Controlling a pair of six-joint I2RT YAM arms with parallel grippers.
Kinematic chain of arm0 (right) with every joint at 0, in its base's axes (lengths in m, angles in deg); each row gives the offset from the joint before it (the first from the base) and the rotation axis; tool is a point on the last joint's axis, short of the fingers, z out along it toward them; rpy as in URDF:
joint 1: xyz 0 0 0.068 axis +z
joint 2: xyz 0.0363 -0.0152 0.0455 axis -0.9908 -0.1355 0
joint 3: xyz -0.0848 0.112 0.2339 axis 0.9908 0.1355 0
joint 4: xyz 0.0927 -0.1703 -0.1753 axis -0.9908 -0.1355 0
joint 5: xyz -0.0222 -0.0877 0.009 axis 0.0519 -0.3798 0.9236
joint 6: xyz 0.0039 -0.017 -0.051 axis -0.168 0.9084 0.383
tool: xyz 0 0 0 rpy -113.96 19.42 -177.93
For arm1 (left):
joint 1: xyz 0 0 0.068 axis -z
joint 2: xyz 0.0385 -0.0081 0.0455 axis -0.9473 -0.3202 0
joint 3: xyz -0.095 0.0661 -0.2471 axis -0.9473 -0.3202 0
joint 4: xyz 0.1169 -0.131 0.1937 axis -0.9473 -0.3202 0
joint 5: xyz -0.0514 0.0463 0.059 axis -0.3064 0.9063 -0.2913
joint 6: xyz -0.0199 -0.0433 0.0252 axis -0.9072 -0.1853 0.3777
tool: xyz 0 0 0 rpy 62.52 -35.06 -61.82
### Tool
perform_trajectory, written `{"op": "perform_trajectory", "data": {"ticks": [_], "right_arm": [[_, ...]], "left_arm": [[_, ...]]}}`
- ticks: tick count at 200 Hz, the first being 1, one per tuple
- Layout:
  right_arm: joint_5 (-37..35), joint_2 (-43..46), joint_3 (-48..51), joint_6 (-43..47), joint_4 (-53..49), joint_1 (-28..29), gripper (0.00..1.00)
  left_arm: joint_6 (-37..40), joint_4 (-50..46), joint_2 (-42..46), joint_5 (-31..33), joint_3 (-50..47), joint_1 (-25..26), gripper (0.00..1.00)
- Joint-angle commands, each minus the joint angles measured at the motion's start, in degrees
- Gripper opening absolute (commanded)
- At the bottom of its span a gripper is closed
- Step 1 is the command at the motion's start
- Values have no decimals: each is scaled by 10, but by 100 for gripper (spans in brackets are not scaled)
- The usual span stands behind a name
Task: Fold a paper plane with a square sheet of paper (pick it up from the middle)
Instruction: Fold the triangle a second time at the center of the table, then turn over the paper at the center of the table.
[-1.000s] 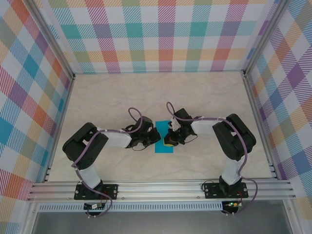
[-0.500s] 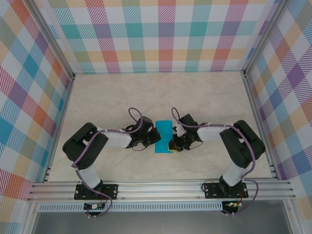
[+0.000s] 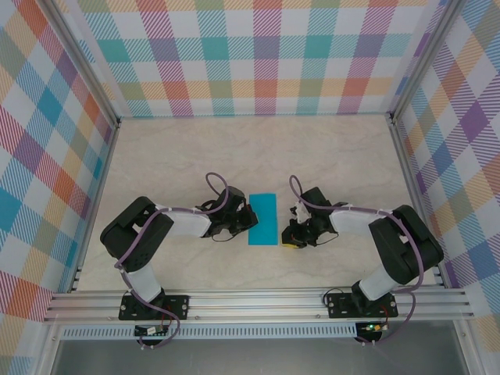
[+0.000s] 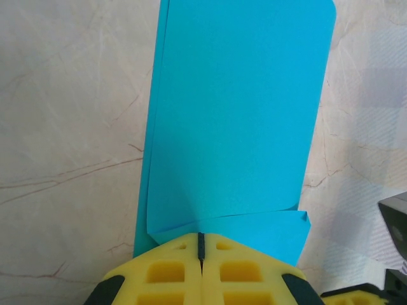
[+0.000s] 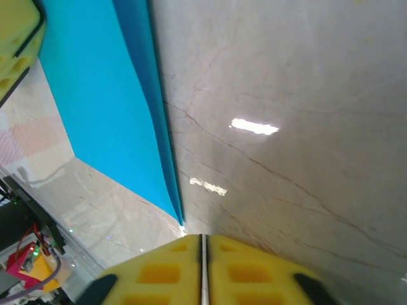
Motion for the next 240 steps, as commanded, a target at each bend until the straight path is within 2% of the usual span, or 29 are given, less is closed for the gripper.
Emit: {"op": "perform_trajectory", "data": {"ticks": [1, 27, 84, 116, 143, 225, 240], "right_arm": [[-35, 12, -33, -2, -21, -4, 20], [-26, -12, -65, -14, -7, -6, 29], [-14, -80, -113, -22, 5, -6, 32], [12, -108, -112, -28, 29, -6, 31], [37, -121, -110, -32, 46, -6, 26], [49, -124, -108, -39, 61, -6, 26], [49, -123, -108, -34, 61, -6, 22]], "left_arm": [[7, -43, -6, 9, 8, 5, 0], [10, -52, 3, 10, 13, 5, 0], [9, -60, 10, 15, 9, 5, 0], [9, -59, 15, 18, 3, 4, 0], [8, -59, 15, 19, 2, 5, 0], [5, -50, 10, 16, 6, 4, 0], [5, -44, 13, 13, 5, 5, 0]]}}
